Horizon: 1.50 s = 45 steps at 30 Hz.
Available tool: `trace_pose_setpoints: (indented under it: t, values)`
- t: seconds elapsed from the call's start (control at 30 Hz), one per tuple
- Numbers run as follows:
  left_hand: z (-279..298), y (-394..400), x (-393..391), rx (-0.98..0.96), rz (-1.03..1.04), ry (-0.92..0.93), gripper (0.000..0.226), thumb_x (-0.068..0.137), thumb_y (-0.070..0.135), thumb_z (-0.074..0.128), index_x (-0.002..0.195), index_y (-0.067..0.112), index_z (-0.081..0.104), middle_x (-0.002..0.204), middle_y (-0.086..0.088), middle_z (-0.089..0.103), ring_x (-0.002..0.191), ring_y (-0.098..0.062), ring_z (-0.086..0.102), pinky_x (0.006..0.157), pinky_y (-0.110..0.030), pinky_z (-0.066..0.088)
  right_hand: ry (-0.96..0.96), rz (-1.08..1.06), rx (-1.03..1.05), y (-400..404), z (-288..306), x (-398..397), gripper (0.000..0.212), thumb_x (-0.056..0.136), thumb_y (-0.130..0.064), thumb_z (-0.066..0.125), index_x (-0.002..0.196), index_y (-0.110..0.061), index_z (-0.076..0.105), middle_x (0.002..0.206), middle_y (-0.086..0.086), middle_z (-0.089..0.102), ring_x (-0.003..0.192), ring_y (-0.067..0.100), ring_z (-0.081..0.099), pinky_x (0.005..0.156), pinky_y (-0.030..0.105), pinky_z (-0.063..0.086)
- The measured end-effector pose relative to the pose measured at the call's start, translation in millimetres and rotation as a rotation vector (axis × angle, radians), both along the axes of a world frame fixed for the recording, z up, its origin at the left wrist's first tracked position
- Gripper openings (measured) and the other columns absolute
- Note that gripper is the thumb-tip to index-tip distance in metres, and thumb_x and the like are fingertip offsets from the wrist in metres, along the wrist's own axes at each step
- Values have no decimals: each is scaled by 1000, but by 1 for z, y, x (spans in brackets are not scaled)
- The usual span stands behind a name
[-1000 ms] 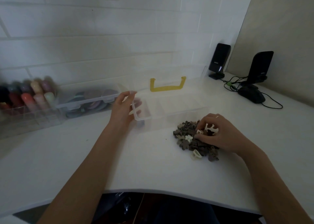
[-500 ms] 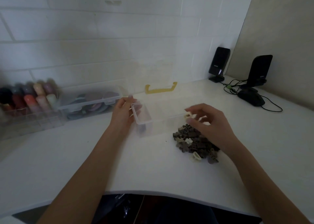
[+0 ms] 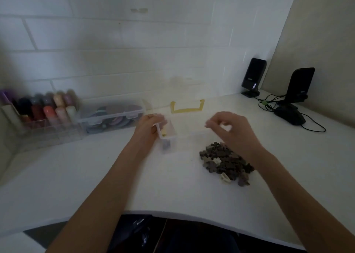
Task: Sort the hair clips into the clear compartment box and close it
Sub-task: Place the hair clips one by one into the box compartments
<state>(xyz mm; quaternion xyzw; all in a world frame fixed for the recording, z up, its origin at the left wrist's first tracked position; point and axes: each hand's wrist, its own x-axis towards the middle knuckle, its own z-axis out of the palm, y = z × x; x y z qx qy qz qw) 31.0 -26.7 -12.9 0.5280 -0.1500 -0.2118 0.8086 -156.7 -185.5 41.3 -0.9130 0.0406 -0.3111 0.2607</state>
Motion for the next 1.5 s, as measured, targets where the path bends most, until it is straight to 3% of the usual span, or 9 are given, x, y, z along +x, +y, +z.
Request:
trace_pose_setpoints:
  t: [0.1, 0.3, 0.47, 0.63, 0.77, 0.9, 1.1, 1.3, 1.5]
  values:
    - [6, 1, -7, 13, -43, -67, 14, 78, -4, 57, 84, 8, 58, 80, -4, 59, 74, -13, 59, 64, -18, 48, 74, -69, 95, -24, -9, -30, 18, 86, -31, 64, 72, -20, 69, 64, -7, 67, 59, 8, 57, 56, 13, 42]
    - [7, 1, -13, 21, -3, -94, 13, 86, -3, 53, 85, 8, 59, 82, -1, 62, 78, -10, 60, 71, -16, 50, 155, -130, 119, -46, -50, -33, 15, 90, -19, 59, 93, -26, 72, 86, -13, 69, 81, -3, 59, 66, 7, 41]
    - [6, 1, -13, 49, -17, -90, 12, 92, 5, 51, 94, 12, 61, 95, 2, 65, 91, -10, 62, 75, -17, 50, 190, -93, 130, -51, -55, -26, 38, 82, 7, 52, 104, -18, 71, 94, -2, 66, 89, 14, 61, 71, 11, 44]
    - [10, 1, -21, 62, -70, -155, 28, 88, -8, 42, 88, 13, 61, 73, 12, 73, 74, -4, 67, 67, -13, 52, 70, -201, 198, -59, -55, -27, 31, 87, 2, 50, 94, -20, 72, 97, -2, 61, 79, 5, 58, 63, 9, 43]
    - [8, -2, -16, 117, 16, -161, 24, 88, -3, 47, 90, 15, 63, 90, 2, 68, 90, -16, 62, 82, -23, 48, 219, -175, 222, -63, -58, -28, 26, 89, -7, 53, 100, -27, 65, 94, -6, 66, 76, 5, 60, 61, 12, 41]
    - [7, -3, -18, 223, 88, -294, 21, 86, 3, 50, 87, 17, 65, 79, 4, 66, 77, -11, 59, 65, -15, 47, 238, -71, 334, -62, -59, -24, 31, 88, -3, 53, 107, -25, 63, 100, -11, 68, 90, 4, 62, 67, 9, 45]
    - [10, -1, -23, 331, 98, -375, 20, 74, 30, 54, 84, 41, 67, 106, -8, 69, 101, -23, 62, 96, -36, 44, 288, 47, 431, -62, -59, -21, 29, 87, -4, 61, 108, -22, 66, 90, -4, 66, 80, 7, 61, 67, 6, 44]
    - [4, -2, -23, 352, 147, -440, 39, 97, 13, 43, 133, 28, 45, 101, -5, 65, 95, -15, 61, 77, -11, 44, 210, -10, 289, -60, -60, -24, 19, 85, -12, 66, 99, -23, 72, 91, -7, 66, 73, 3, 59, 64, 8, 42]
    - [1, -5, -19, 451, 158, -507, 39, 94, 10, 49, 132, 20, 49, 93, 3, 73, 74, 5, 66, 68, -4, 47, 45, -10, 392, -48, -48, -29, 19, 73, -11, 77, 87, -22, 72, 84, -12, 73, 73, 4, 65, 61, 19, 47]
